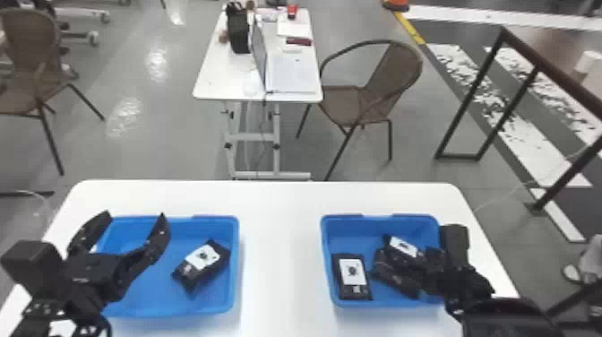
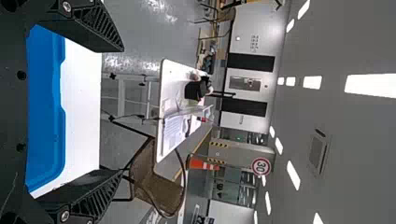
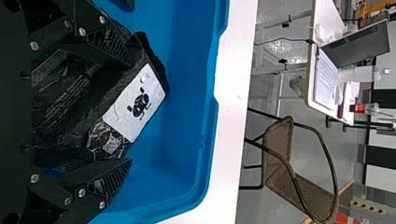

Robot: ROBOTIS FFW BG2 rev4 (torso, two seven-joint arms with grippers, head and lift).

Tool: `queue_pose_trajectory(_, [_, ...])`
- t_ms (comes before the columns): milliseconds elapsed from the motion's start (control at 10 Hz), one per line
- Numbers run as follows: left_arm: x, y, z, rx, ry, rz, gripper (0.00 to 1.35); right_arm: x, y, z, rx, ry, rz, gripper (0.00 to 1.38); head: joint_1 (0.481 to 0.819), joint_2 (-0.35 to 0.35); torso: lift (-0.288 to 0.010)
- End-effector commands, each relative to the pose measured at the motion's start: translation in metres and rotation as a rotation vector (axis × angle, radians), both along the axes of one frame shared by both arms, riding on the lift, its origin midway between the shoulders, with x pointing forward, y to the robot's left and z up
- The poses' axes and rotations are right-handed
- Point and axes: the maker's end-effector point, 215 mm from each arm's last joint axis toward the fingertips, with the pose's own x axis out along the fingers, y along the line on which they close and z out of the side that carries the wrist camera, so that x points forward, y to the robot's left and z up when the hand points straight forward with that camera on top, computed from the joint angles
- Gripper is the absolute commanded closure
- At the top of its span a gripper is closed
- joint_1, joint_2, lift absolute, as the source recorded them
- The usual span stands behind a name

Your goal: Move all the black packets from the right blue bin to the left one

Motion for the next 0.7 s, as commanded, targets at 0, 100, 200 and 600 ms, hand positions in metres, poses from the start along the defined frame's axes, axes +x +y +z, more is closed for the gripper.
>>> queue_pose_trajectory(0, [-0.002, 0.002, -0.002, 0.001, 0.004, 0.005, 0.10, -0.006, -0.001, -0.009, 0.008, 0.037, 0.001, 0.33, 0.695, -0.113, 0.000])
queue_pose_trajectory(100, [-0.002, 0.003, 0.000, 0.002, -0.002, 0.007, 0.10, -0.009, 0.001, -0.012, 0.026, 0.040, -0.004, 0.33, 0.695, -0.113, 0.000])
queue_pose_trajectory(200, [-0.003, 0.005, -0.001, 0.005, -0.001, 0.010, 0.10, -0.012, 0.005, -0.015, 0.025, 0.050, -0.005, 0.34, 0.695, -0.112, 0.000])
queue_pose_trajectory(600, [-0.005, 0.009, -0.004, 0.020, 0.001, 0.015, 0.10, -0.006, 0.004, 0.006, 0.020, -0.020, -0.060, 1.09, 0.695, -0.101, 0.000])
